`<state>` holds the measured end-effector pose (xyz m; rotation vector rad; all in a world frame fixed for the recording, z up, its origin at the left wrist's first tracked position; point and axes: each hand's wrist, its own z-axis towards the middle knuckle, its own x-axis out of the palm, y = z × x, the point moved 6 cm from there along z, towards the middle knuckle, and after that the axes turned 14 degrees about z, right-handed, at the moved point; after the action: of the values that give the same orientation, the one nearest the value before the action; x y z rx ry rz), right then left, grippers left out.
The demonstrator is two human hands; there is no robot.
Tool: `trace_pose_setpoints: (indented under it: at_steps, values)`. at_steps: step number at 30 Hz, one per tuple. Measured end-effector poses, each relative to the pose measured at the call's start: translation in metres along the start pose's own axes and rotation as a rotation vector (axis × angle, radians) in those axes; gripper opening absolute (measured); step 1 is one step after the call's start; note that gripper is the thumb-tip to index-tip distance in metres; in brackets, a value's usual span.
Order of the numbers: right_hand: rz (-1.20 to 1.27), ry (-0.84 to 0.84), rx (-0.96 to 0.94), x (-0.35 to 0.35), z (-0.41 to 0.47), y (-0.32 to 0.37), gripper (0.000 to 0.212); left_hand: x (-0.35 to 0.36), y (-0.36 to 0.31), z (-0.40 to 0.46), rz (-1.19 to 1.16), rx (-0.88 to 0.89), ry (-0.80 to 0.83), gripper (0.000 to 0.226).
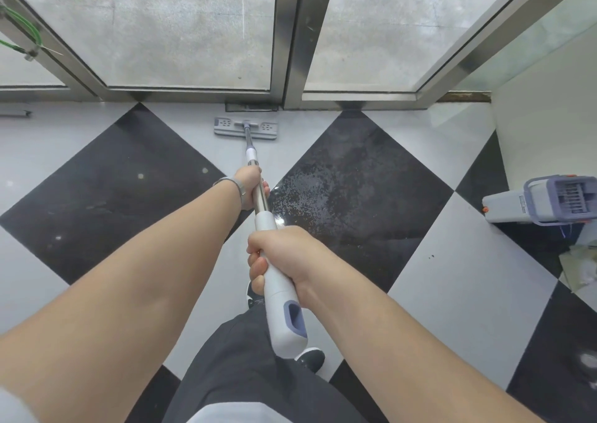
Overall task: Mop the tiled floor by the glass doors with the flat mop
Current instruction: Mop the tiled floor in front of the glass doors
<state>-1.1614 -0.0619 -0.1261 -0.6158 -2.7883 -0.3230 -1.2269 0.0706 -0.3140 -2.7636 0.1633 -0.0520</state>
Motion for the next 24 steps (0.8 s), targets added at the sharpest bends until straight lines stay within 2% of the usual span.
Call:
trace_pose_setpoints:
  at_steps: [12,24]
  values:
    - [-0.052,-0.008,0.035,-0.067,-0.050,-0.090,0.018,0.038,0.109,-0.051,0.032,-0.006,-0.001,0.014]
    - [-0.053,0.025,0.072,-0.171,-0.121,-0.187,0.016,0.111,0.240,-0.120,0.027,-0.007,-0.037,0.014]
